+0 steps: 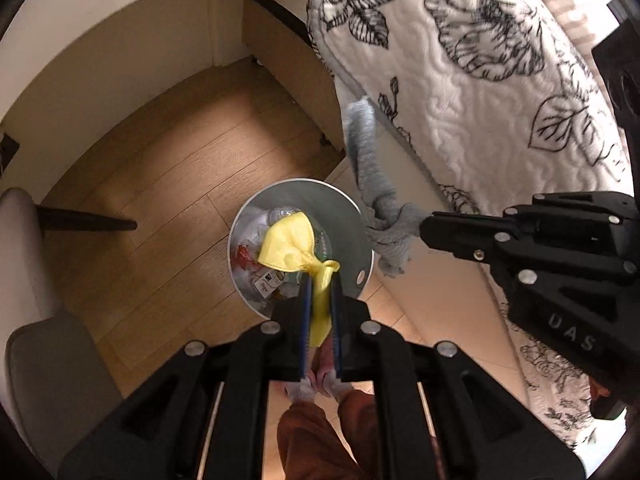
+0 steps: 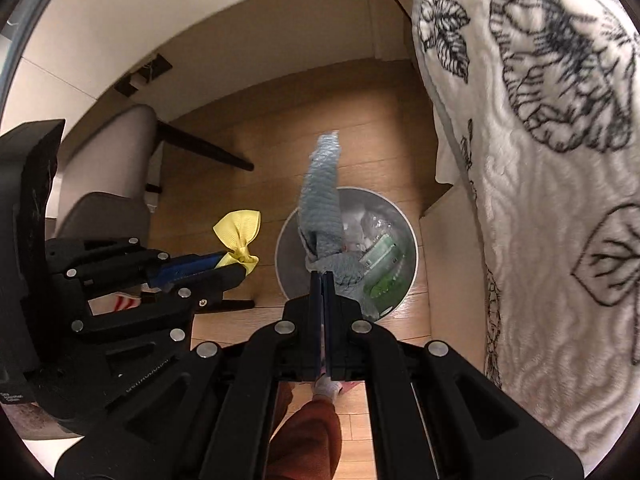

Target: Collect trash

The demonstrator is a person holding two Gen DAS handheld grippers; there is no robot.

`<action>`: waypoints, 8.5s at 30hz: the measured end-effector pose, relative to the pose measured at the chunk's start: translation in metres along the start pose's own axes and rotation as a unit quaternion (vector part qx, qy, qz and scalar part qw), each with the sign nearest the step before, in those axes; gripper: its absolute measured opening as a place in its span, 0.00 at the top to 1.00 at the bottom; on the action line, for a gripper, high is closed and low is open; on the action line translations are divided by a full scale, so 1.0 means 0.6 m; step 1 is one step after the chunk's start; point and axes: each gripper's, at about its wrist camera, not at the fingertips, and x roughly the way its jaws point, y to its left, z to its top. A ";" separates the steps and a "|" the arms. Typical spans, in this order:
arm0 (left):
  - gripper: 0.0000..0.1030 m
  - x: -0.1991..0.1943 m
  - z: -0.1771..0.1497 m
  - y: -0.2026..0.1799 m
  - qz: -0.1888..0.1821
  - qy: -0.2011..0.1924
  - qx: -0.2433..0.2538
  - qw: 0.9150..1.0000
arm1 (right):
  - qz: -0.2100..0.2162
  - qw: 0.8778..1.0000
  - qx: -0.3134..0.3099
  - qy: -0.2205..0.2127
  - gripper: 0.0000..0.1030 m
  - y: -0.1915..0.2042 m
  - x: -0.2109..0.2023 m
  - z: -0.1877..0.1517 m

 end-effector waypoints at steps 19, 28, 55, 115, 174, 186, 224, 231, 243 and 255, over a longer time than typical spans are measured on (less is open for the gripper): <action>0.38 -0.045 0.018 -0.029 0.009 -0.007 0.006 1.000 | -0.019 0.999 0.037 -0.021 0.73 -0.031 -0.080 -0.022; 0.34 -0.184 0.023 -0.077 -0.002 -0.041 0.014 0.999 | -0.019 0.998 0.034 -0.051 0.67 -0.023 -0.218 -0.027; 0.28 -0.550 0.093 -0.116 0.098 -0.228 -0.058 0.967 | -0.054 0.974 -0.076 -0.205 0.35 0.064 -0.580 0.070; 0.42 -0.427 0.611 0.425 0.141 -0.152 0.028 0.978 | -0.089 0.988 0.030 -0.123 0.51 0.236 -0.211 0.703; 0.64 -0.511 0.141 -0.097 0.077 -0.213 0.012 0.974 | -0.024 0.981 -0.094 -0.166 0.52 0.111 -0.518 0.085; 0.64 -0.470 0.045 -0.132 0.066 -0.165 0.033 0.983 | -0.033 0.987 -0.070 -0.138 0.52 0.138 -0.499 -0.025; 0.62 0.051 0.008 0.013 0.093 -0.045 0.031 0.994 | -0.033 0.995 -0.081 -0.040 0.42 0.006 0.054 -0.035; 0.36 0.072 0.014 0.013 0.088 -0.041 0.033 0.995 | -0.046 0.997 -0.050 -0.033 0.36 -0.019 0.054 -0.034; 0.35 0.014 0.020 -0.019 0.115 -0.025 0.038 0.992 | -0.061 0.997 -0.039 -0.039 0.36 -0.013 -0.039 -0.018; 0.21 -0.242 0.049 -0.058 0.139 -0.082 0.015 0.987 | -0.100 0.991 -0.017 -0.090 0.16 0.055 -0.286 0.027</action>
